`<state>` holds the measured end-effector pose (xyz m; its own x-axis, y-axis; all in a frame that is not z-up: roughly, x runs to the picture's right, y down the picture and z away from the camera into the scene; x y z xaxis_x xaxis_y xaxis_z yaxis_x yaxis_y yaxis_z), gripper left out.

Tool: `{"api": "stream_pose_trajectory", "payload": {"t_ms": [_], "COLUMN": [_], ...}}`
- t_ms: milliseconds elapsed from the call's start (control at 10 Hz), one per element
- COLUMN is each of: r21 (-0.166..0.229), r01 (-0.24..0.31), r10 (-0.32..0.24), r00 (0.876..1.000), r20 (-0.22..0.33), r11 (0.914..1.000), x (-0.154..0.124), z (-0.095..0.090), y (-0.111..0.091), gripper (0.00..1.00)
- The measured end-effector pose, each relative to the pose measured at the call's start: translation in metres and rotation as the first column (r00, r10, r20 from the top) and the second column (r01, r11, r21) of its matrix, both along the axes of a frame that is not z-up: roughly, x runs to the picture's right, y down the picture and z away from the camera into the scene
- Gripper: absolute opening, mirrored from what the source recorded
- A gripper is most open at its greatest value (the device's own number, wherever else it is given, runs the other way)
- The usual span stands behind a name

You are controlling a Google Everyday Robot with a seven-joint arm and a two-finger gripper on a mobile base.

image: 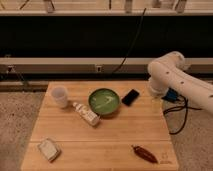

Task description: Move the arm in a circular motion

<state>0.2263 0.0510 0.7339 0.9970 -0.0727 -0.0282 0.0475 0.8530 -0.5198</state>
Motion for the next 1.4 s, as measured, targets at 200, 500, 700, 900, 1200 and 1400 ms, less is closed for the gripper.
{"api": "stream_pose_trajectory", "payload": {"t_ms": [200, 500, 700, 900, 1200, 1400], "r21": [0.005, 0.006, 0.018, 0.027, 0.038, 0.039], "r01": [0.032, 0.08, 0.117, 0.166, 0.211, 0.226], "r10": [-0.032, -0.08, -0.118, -0.168, -0.214, -0.229], "r00": [0.999, 0.996, 0.991, 0.982, 0.971, 0.965], "r20": [0.012, 0.026, 0.055, 0.083, 0.109, 0.123], "r11": [0.9995, 0.9968, 0.9929, 0.9858, 0.9767, 0.9733], "x": [-0.025, -0.042, -0.081, -0.113, -0.141, -0.152], "z": [0.013, 0.016, 0.015, 0.01, 0.001, -0.006], "y": [-0.017, -0.02, -0.02, -0.016, -0.01, -0.002], "gripper": [0.8, 0.8, 0.8, 0.8, 0.8, 0.8]}}
